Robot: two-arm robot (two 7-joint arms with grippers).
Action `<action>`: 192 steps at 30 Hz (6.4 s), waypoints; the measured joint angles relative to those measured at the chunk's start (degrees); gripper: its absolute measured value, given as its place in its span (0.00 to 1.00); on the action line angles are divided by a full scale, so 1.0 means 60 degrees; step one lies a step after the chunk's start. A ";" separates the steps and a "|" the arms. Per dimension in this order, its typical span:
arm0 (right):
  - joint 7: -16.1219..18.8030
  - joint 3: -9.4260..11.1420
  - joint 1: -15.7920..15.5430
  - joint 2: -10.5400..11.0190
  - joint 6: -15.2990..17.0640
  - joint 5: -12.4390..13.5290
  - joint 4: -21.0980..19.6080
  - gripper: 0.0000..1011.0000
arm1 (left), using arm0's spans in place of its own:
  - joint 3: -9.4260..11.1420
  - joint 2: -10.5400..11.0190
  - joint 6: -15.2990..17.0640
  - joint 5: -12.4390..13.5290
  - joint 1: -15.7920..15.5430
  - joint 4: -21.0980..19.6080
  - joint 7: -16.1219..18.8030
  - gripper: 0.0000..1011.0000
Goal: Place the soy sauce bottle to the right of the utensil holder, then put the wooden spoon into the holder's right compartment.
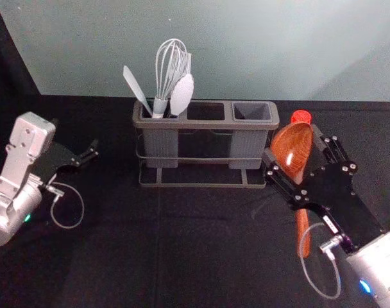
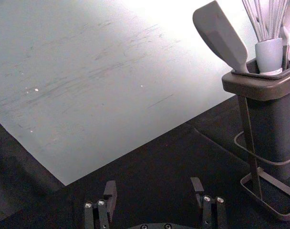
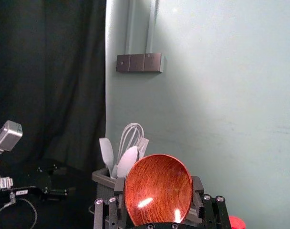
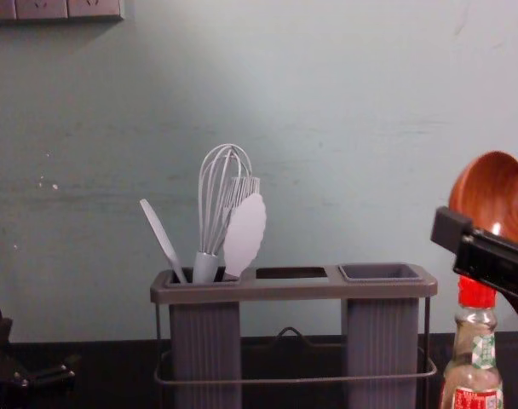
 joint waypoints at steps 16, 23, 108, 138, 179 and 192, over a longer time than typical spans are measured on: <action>0.0266 -0.0249 0.1464 0.0021 -0.0237 0.0261 0.0662 0.83 | 0.0000 0.0000 -0.0001 0.0000 0.0000 0.0001 0.0000 1.00; 0.0519 -0.0367 0.2426 0.0089 -0.0318 0.0477 0.1116 0.83 | 0.0000 0.0000 0.0000 0.0000 -0.0001 0.0000 0.0000 1.00; 0.1252 -0.0956 0.6874 -0.1846 -0.3016 0.0880 0.7928 0.83 | 0.0000 0.0000 0.0000 0.0000 0.0000 0.0001 0.0000 1.00; 0.1285 -0.0806 0.6410 -0.1834 -0.3108 0.0845 0.7919 0.83 | 0.0000 0.0000 0.0000 0.0000 0.0000 0.0000 0.0000 1.00; 0.0150 0.0086 0.5288 -0.0927 -0.2281 -0.0426 0.4932 0.99 | 0.0000 0.0000 0.0000 0.0000 0.0000 0.0000 0.0000 1.00; -0.0306 0.0618 0.4870 -0.0223 -0.0717 -0.1054 0.3915 0.99 | 0.0000 0.0000 0.0000 0.0000 0.0000 0.0000 0.0000 1.00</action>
